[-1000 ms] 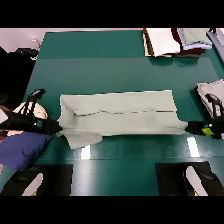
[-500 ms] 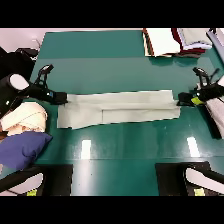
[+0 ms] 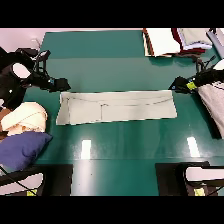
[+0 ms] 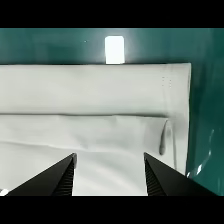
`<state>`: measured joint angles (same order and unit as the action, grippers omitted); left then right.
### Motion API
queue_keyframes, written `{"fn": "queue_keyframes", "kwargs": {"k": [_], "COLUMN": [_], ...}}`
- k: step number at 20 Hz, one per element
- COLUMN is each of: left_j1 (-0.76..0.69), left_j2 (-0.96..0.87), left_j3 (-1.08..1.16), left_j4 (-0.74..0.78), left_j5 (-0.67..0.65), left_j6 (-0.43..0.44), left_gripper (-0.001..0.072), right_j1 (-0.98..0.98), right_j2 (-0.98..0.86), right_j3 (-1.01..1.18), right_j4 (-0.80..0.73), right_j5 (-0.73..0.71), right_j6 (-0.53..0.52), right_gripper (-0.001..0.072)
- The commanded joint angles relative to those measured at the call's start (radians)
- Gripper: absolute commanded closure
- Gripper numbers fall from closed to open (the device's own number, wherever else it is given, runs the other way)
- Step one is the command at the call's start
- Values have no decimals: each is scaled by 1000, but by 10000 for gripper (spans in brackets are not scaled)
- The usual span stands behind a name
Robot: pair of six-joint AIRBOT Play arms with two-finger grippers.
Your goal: Fold the shirts.
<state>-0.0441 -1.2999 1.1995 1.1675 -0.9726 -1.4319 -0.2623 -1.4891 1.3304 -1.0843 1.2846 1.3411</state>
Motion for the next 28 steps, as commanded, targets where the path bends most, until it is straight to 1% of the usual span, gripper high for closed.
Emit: {"fn": "queue_keyframes", "kwargs": {"k": [1,2,3,5,7,9,10,11,12,13,14,15,16,19,21,24,28], "left_j1": [0,0,0,-3,-44,-113,-151,-184,-220,-251,-284,-312,-340,-412,-453,-497,-525], "left_j2": [-5,-5,-5,-5,-6,-13,-19,-33,-51,-72,-99,-129,-169,-296,-375,-465,-525], "left_j3": [29,29,28,27,27,27,27,27,27,27,29,38,62,158,219,269,300], "left_j4": [-37,-61,-85,-145,-150,-150,-150,-148,-150,-150,-154,-160,-161,-163,-170,-188,-222], "left_j5": [-41,-46,-46,-43,-18,16,38,55,72,97,138,168,178,176,171,180,181], "left_j6": [-7,-2,-3,-3,-4,-11,-21,-37,-51,-61,-64,-66,-78,-87,-87,-87,-86], "left_gripper": [597,673,682,683,683,683,684,684,683,684,684,684,684,684,684,684,684], "right_j1": [-104,-143,-185,-254,-290,-282,-265,-235,-205,-179,-151,-127,-113,-92,-66,2,132], "right_j2": [-19,-19,-20,-31,-67,-103,-122,-141,-154,-161,-163,-157,-143,-49,30,124,177], "right_j3": [-19,-52,-88,-167,-220,-259,-266,-266,-266,-264,-253,-236,-216,-114,-35,77,185], "right_j4": [45,47,46,48,115,207,229,238,257,277,280,280,281,282,307,377,386], "right_j5": [78,77,75,56,61,45,33,22,8,-10,-30,-35,-32,14,58,90,103], "right_j6": [-83,-92,-105,-137,-181,-223,-229,-231,-240,-244,-245,-264,-268,-267,-253,-204,-144], "right_gripper": [189,184,184,186,199,213,218,245,256,323,433,608,699,699,699,699,699]}}
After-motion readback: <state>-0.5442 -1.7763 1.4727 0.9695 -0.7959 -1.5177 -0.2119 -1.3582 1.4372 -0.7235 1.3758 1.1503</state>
